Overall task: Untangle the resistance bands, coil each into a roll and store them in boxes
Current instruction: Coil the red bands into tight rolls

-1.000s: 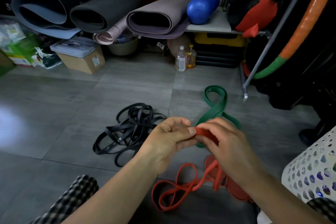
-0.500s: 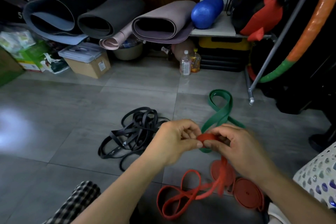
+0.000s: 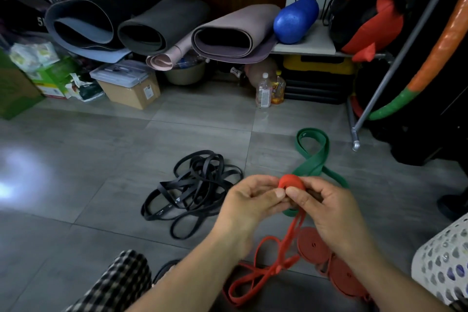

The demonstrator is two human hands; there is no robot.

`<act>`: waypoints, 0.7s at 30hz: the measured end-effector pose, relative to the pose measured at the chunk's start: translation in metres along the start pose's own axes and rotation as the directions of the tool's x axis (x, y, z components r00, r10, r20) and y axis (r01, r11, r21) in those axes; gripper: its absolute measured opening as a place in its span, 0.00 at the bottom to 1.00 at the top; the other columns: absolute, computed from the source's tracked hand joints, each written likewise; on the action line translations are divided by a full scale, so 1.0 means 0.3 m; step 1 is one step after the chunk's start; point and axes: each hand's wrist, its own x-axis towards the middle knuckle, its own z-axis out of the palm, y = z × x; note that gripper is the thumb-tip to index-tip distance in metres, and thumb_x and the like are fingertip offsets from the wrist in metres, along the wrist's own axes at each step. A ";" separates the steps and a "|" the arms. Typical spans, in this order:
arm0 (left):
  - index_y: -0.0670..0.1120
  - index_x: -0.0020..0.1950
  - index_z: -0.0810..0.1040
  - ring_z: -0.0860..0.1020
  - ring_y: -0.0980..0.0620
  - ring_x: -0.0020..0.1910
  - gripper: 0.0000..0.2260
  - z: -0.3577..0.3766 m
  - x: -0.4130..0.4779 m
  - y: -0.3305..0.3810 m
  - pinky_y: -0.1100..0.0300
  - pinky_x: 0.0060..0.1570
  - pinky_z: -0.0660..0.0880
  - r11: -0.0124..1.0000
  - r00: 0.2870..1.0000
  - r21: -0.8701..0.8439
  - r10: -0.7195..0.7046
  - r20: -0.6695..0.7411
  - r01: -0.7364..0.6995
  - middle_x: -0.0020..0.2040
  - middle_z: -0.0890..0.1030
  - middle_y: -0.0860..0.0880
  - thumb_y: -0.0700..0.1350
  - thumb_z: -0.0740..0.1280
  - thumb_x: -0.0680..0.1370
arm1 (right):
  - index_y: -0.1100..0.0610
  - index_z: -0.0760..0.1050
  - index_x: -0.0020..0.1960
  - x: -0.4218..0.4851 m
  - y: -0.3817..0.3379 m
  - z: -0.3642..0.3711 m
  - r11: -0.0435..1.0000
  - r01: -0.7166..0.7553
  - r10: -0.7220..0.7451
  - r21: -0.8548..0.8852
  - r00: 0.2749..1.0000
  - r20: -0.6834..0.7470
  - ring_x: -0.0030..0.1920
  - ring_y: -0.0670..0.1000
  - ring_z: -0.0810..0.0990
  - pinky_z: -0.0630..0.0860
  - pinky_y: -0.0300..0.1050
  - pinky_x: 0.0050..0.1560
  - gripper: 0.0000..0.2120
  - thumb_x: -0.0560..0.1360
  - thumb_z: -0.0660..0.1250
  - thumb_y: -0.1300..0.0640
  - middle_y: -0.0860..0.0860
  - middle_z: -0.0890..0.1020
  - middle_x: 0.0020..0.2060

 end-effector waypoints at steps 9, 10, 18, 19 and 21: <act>0.43 0.48 0.79 0.82 0.53 0.39 0.04 -0.053 -0.005 0.083 0.58 0.46 0.79 0.452 0.915 0.795 0.197 0.352 -0.404 0.38 0.83 0.47 0.39 0.68 0.74 | 0.54 0.80 0.45 0.008 -0.008 -0.027 0.878 0.251 -0.152 -0.407 0.953 0.261 0.38 0.45 0.76 0.71 0.35 0.39 0.15 0.68 0.66 0.43 0.47 0.77 0.36; 0.42 0.47 0.78 0.81 0.54 0.38 0.03 -0.051 -0.003 0.087 0.60 0.45 0.79 0.489 0.917 0.776 0.216 0.335 -0.399 0.37 0.82 0.47 0.39 0.67 0.74 | 0.51 0.81 0.44 0.012 -0.014 -0.030 0.919 0.189 -0.116 -0.347 0.968 0.221 0.38 0.46 0.77 0.71 0.33 0.38 0.13 0.66 0.69 0.43 0.46 0.78 0.35; 0.41 0.48 0.75 0.82 0.49 0.39 0.04 -0.034 -0.003 0.087 0.60 0.43 0.80 0.942 0.986 0.304 0.109 0.122 -0.142 0.39 0.82 0.44 0.35 0.63 0.76 | 0.42 0.79 0.38 0.030 -0.032 -0.023 0.998 0.037 -0.040 0.054 0.997 0.062 0.37 0.41 0.79 0.73 0.29 0.39 0.04 0.63 0.74 0.48 0.46 0.82 0.39; 0.42 0.50 0.75 0.81 0.49 0.41 0.05 -0.042 0.001 0.085 0.59 0.45 0.80 0.883 0.982 0.433 0.129 0.140 -0.178 0.42 0.82 0.43 0.35 0.63 0.76 | 0.43 0.79 0.38 0.032 -0.028 -0.029 0.998 0.065 -0.063 -0.025 0.995 0.077 0.38 0.42 0.79 0.72 0.29 0.38 0.04 0.64 0.72 0.47 0.47 0.81 0.38; 0.46 0.55 0.77 0.79 0.52 0.45 0.10 -0.063 0.011 0.083 0.61 0.49 0.76 0.530 0.940 0.778 0.233 0.249 -0.337 0.47 0.80 0.47 0.38 0.67 0.75 | 0.49 0.80 0.39 0.034 -0.017 -0.039 0.959 0.161 -0.132 -0.234 0.982 0.133 0.38 0.43 0.77 0.70 0.29 0.36 0.12 0.63 0.68 0.41 0.47 0.79 0.32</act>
